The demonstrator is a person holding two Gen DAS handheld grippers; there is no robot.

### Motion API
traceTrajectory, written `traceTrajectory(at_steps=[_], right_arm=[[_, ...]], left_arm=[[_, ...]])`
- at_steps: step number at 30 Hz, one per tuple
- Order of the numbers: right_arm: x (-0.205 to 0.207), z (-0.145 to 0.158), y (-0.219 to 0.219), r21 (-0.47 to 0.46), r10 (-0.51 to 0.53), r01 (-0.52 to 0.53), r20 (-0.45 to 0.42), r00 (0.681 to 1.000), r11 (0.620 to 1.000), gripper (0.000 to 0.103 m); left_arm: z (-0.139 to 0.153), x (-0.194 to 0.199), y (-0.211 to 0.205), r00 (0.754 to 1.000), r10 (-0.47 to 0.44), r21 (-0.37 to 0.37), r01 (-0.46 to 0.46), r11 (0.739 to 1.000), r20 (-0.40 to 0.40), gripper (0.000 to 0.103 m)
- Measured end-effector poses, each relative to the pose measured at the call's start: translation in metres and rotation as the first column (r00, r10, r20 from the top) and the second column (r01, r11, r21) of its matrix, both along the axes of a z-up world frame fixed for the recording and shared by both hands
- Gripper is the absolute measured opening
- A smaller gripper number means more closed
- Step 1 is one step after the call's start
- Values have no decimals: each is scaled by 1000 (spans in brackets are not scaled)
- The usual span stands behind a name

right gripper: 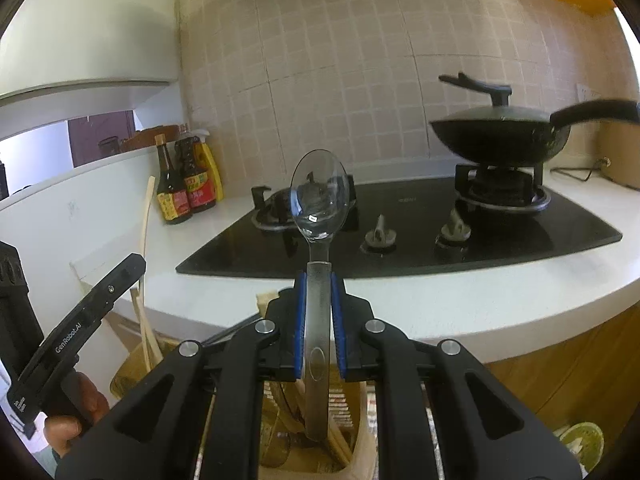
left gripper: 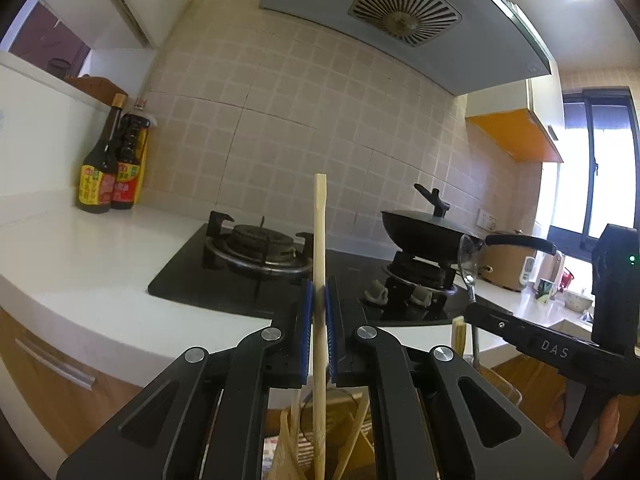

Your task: Organize utensils

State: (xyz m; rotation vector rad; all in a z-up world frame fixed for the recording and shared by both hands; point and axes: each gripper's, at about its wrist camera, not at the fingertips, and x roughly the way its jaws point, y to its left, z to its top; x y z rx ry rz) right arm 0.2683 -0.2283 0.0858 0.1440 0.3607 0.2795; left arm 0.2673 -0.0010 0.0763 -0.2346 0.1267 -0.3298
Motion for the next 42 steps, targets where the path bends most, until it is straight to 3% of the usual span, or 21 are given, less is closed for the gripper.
traceTrajectory(at_steps=[2, 4, 6, 11, 14, 22, 28, 32, 40, 42], right_arm=[[-7, -1, 0, -23, -13, 13, 9, 1000, 1000, 11], [-11, -2, -3, -15, -1, 1, -3, 1000, 1000, 12], [-17, -3, -8, 10, 21, -21, -25, 999, 1000, 18], [-38, -1, -15, 19, 16, -15, -30, 999, 1000, 42], [-50, 0, -19, 34, 6, -4, -38, 999, 999, 42], [-64, -12, -20, 13, 15, -14, -125, 992, 1000, 42], [-70, -21, -15, -2, 29, -30, -176, 984, 1000, 42], [-86, -25, -14, 5, 41, -40, -190, 981, 999, 42], [-131, -32, -12, 47, 47, -38, -212, 976, 998, 43], [-139, -32, -10, 54, 45, -35, -212, 976, 998, 48]], left_arm=[[-1, -6, 3, 1000, -10, 2, 10, 1000, 1, 11], [0, -13, 7, 1000, -22, -2, 22, 1000, -2, 24], [2, -20, 14, 1000, -26, -11, 26, 1000, -1, 32], [10, -32, 32, 1000, -15, -13, 15, 1000, 0, 34], [18, -31, 45, 1000, -15, -12, 15, 1000, -7, 36], [35, -1, 61, 985, -116, -1, 117, 993, -130, 36], [36, -6, 52, 977, -123, 60, 135, 989, -172, 36], [35, -22, 53, 974, -132, 55, 144, 988, -181, 36], [29, -95, 41, 986, -92, 99, 107, 989, -143, 62], [25, -114, 36, 986, -91, 95, 105, 990, -143, 68]])
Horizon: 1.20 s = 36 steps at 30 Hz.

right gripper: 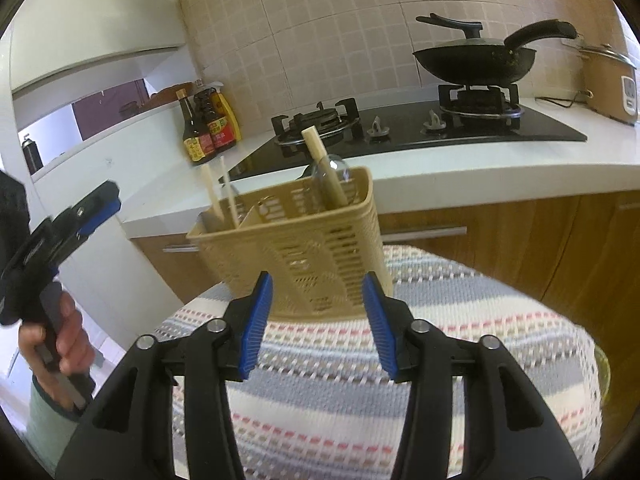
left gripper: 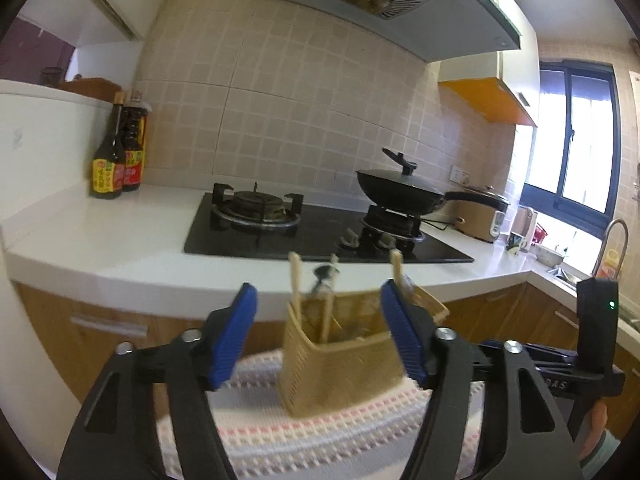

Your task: Organize utensils

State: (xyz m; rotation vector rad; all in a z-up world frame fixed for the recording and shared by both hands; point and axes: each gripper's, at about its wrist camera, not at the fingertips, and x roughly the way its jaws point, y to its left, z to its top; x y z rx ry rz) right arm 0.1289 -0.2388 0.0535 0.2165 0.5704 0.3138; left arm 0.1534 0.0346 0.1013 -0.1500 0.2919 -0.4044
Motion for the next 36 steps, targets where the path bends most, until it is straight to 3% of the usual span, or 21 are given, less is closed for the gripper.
traceTrajectory(at_steps=[2, 7, 10, 14, 18, 22, 27, 36], right_arm=[[-9, -2, 2, -4, -8, 8, 2, 1000, 1000, 56], [-37, -11, 10, -63, -73, 75, 41, 996, 995, 64], [-51, -23, 15, -122, -171, 183, 104, 980, 976, 73], [-67, -43, 18, -150, -257, 288, 195, 946, 946, 75], [-67, -51, 21, -184, -229, 269, 214, 950, 945, 76], [-57, -56, 19, -187, -210, 242, 173, 962, 952, 77], [-57, -58, 20, -185, -203, 233, 165, 965, 955, 77], [-61, -59, 33, -246, -174, 218, 189, 967, 945, 86]], left_arm=[[-6, -18, -6, 1000, 4, 7, -4, 1000, 3, 74], [-28, -57, -21, 997, 75, 57, -76, 996, 16, 88], [-51, -72, -27, 988, 154, 61, -155, 986, 21, 90], [-85, -86, -41, 974, 221, 67, -224, 972, 51, 89], [-99, -93, -51, 967, 244, 101, -250, 963, 68, 90], [-107, -90, -53, 958, 280, 148, -286, 947, 64, 94], [-108, -83, -45, 962, 273, 125, -274, 954, 23, 94], [-108, -86, -44, 959, 282, 122, -283, 951, 27, 95]])
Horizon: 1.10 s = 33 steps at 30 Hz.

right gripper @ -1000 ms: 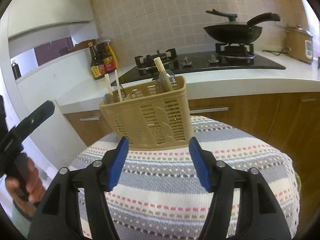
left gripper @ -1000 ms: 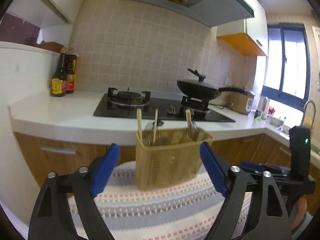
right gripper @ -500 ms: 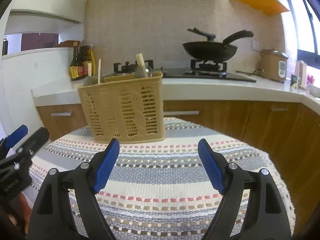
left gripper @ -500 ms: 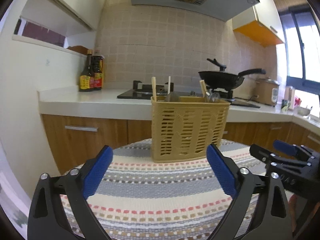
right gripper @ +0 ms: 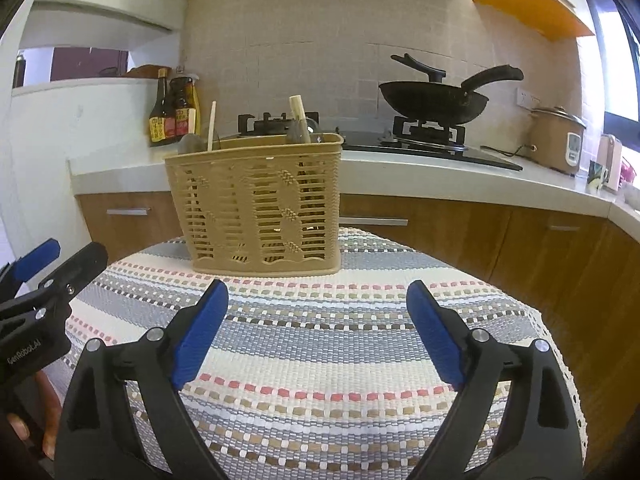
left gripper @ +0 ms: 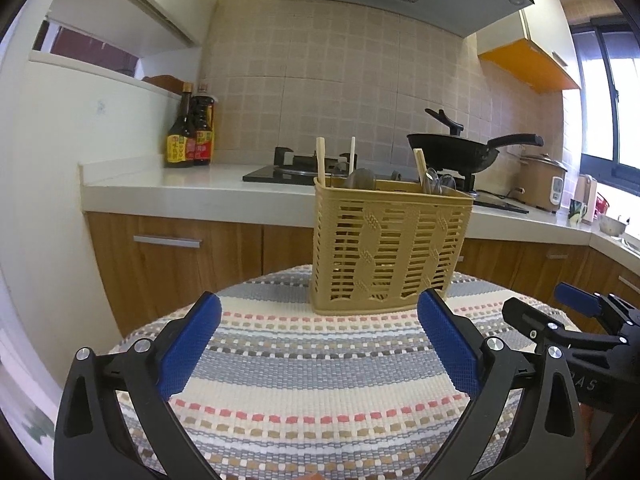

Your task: Organize utensils

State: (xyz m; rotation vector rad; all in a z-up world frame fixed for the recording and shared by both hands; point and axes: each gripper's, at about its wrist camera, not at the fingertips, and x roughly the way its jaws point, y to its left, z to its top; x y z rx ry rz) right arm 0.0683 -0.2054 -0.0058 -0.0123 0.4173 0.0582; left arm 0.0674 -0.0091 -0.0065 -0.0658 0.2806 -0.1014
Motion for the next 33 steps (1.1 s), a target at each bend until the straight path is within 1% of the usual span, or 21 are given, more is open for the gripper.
traceTrajectory(at_steps=[6, 11, 17, 23, 33], right_arm=[[2, -1, 1, -4, 2, -2, -12, 1000, 1000, 89], [3, -2, -1, 9, -4, 4, -19, 1000, 1000, 93], [3, -2, -4, 25, -9, 9, -24, 1000, 1000, 94], [2, -1, -2, 12, 0, 0, -12, 1000, 1000, 94], [3, -1, -9, 45, -6, 7, -18, 1000, 999, 94]], left_arm=[[0, 0, -2, 1000, -5, 8, 5, 1000, -4, 95], [0, 2, -3, 1000, -5, 10, 5, 1000, -12, 95], [-1, 2, -4, 1000, -8, 15, 8, 1000, -16, 95], [-1, 1, -4, 1000, -2, 12, 2, 1000, -9, 95], [0, 1, -5, 1000, -5, 16, 5, 1000, -9, 95]])
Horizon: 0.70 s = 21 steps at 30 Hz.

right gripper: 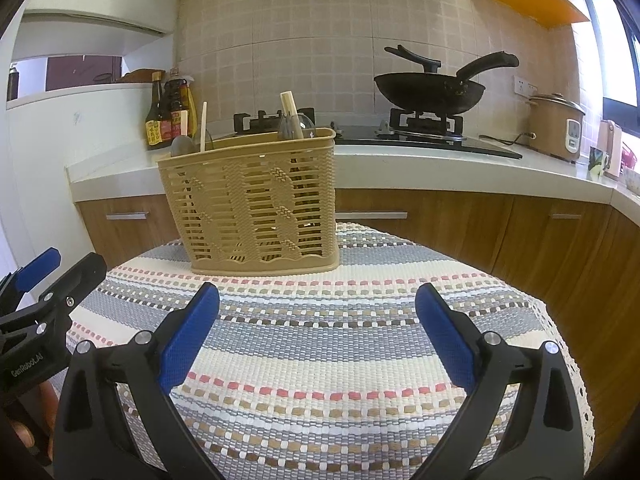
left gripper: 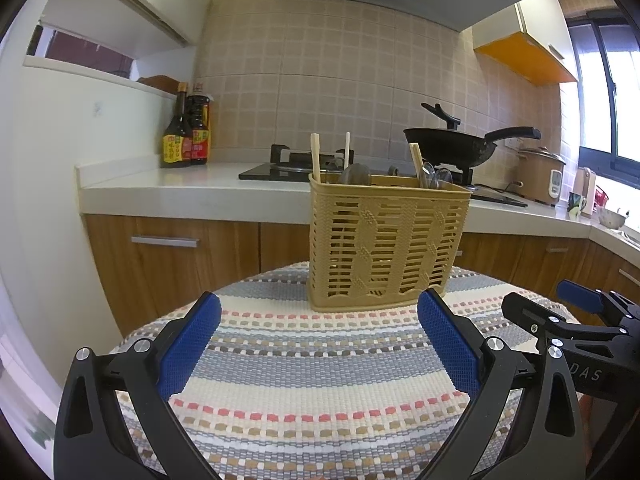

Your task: Organize utensils

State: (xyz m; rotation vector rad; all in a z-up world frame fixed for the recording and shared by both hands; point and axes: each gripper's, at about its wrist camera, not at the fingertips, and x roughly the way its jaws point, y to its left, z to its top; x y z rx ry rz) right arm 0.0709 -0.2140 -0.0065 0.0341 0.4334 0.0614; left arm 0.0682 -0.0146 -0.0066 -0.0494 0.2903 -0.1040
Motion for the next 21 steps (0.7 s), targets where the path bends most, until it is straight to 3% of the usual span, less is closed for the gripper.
traceTrajectory(at_steps=[21], right_arm=[[0, 0, 2, -2, -2, 2, -5, 1000, 1000, 94]], left_arm=[[-1, 1, -1, 1000, -5, 2, 5, 1000, -8, 95]])
